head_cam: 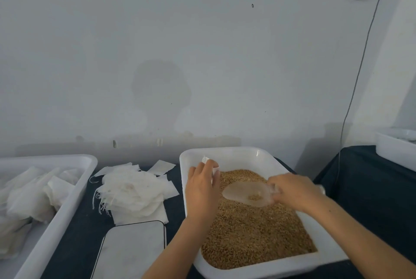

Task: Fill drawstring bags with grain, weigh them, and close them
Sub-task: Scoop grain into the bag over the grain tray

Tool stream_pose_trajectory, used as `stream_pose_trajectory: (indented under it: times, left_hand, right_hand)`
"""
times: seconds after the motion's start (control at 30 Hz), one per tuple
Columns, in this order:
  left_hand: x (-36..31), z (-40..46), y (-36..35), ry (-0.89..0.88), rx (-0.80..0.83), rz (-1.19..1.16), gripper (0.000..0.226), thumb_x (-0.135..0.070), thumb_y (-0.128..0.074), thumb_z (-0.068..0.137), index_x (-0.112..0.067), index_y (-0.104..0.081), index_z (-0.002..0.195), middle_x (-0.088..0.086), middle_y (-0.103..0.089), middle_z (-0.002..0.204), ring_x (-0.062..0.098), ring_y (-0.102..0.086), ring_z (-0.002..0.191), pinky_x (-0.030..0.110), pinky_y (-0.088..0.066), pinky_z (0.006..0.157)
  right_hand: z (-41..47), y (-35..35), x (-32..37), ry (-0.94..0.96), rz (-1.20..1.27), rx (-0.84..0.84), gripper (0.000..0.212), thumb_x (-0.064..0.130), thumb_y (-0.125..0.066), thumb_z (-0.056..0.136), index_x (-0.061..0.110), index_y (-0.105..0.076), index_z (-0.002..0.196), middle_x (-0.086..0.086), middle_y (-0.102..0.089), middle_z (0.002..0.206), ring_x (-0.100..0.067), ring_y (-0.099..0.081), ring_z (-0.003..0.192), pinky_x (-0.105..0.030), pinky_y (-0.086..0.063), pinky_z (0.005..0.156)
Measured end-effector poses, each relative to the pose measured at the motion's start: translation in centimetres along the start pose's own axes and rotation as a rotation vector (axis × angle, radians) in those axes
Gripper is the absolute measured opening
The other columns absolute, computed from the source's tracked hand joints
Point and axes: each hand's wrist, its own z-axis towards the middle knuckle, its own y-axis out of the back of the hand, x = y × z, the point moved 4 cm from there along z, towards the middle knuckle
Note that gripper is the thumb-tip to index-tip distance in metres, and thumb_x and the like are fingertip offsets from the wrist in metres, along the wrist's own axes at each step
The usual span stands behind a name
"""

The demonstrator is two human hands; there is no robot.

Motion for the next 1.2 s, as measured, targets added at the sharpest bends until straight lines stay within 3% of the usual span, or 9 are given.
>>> stream_pose_trajectory:
  times: [0.13,0.23,0.33,0.47,0.57,0.77,0.87,0.93,1.2]
  left_hand:
    - [0.3,0.6,-0.5,-0.053,0.062,0.111,0.011,-0.018,-0.051,0.096,-0.018,-0.062,0.099,-0.004,-0.051,0.091,0.013,-0.038,0.085,0.022,-0.029,0.066]
    - [0.9,1.0,-1.2,-0.137,0.197,0.243,0.017,-0.011,-0.050,0.095,-0.021,-0.060,0.104,-0.005,-0.050,0.101,0.014,-0.040,0.092,0.020,-0.027,0.069]
    - [1.5,1.0,-1.7,-0.228,0.350,0.355,0.022,-0.012,-0.050,0.095,-0.026,-0.055,0.111,-0.006,-0.047,0.113,0.014,-0.043,0.100,0.020,-0.030,0.072]
    - [2.0,0.9,-2.0,-0.252,0.449,0.397,0.024,-0.009,-0.049,0.095,-0.022,-0.054,0.114,-0.002,-0.045,0.118,0.016,-0.045,0.105,0.022,-0.034,0.071]
    - [2.2,1.1,-2.1,-0.258,0.470,0.387,0.025,-0.006,-0.050,0.093,-0.020,-0.055,0.114,0.000,-0.044,0.120,0.017,-0.044,0.107,0.024,-0.038,0.073]
    - [3.1,1.4,-2.6,-0.285,0.497,0.322,0.019,-0.007,-0.053,0.093,-0.021,-0.059,0.104,-0.003,-0.043,0.116,0.013,-0.043,0.105,0.020,-0.039,0.075]
    - [3.0,1.3,-3.1,-0.337,0.532,0.287,0.014,-0.015,-0.052,0.096,-0.020,-0.062,0.103,-0.004,-0.047,0.113,0.013,-0.043,0.107,0.018,-0.034,0.077]
    - [2.8,1.2,-3.4,-0.388,0.568,0.275,0.014,-0.019,-0.053,0.095,-0.019,-0.065,0.104,-0.004,-0.051,0.110,0.012,-0.043,0.108,0.015,-0.028,0.079]
    - [2.1,0.9,-3.3,-0.473,0.596,0.223,0.009,-0.017,-0.059,0.091,-0.014,-0.066,0.096,-0.001,-0.057,0.104,0.013,-0.044,0.102,0.018,-0.032,0.077]
  right_hand:
    - [0.5,1.5,0.7,0.082,-0.352,-0.035,0.015,0.026,-0.063,0.086,0.025,-0.066,0.101,0.007,-0.064,0.091,-0.011,-0.060,0.080,-0.022,-0.040,0.068]
    - [1.2,-0.2,1.4,0.103,-0.331,0.004,0.020,0.022,-0.063,0.086,0.026,-0.068,0.105,0.005,-0.068,0.096,-0.013,-0.064,0.087,-0.027,-0.046,0.084]
    - [1.9,-2.2,2.0,0.119,-0.206,-0.016,0.015,0.021,-0.060,0.087,0.025,-0.068,0.099,0.006,-0.068,0.095,-0.011,-0.061,0.083,-0.024,-0.046,0.074]
    - [2.5,-4.8,1.7,0.157,0.016,0.042,0.016,0.027,-0.062,0.086,0.019,-0.066,0.099,0.004,-0.066,0.098,-0.012,-0.061,0.091,-0.026,-0.051,0.078]
    - [2.2,-5.2,0.6,0.163,0.150,0.108,0.018,0.032,-0.063,0.085,0.021,-0.066,0.100,0.010,-0.062,0.098,-0.006,-0.056,0.091,-0.015,-0.038,0.065]
    - [-0.1,-1.8,-2.0,0.172,0.452,0.192,0.011,0.031,-0.071,0.080,0.031,-0.063,0.074,0.013,-0.061,0.078,-0.004,-0.058,0.082,-0.029,-0.046,0.084]
    - [-0.6,0.3,-3.1,0.127,0.424,0.121,0.016,0.035,-0.072,0.080,0.021,-0.065,0.077,0.006,-0.060,0.076,-0.010,-0.057,0.077,-0.025,-0.038,0.070]
    - [-0.3,1.1,-3.4,0.085,0.346,0.081,0.023,0.039,-0.070,0.081,0.016,-0.067,0.087,0.002,-0.064,0.083,-0.014,-0.059,0.082,-0.029,-0.039,0.070]
    - [0.9,2.9,-1.6,0.028,0.060,0.048,0.019,0.044,-0.066,0.082,0.035,-0.052,0.073,0.012,-0.056,0.080,-0.006,-0.052,0.073,-0.022,-0.031,0.057]
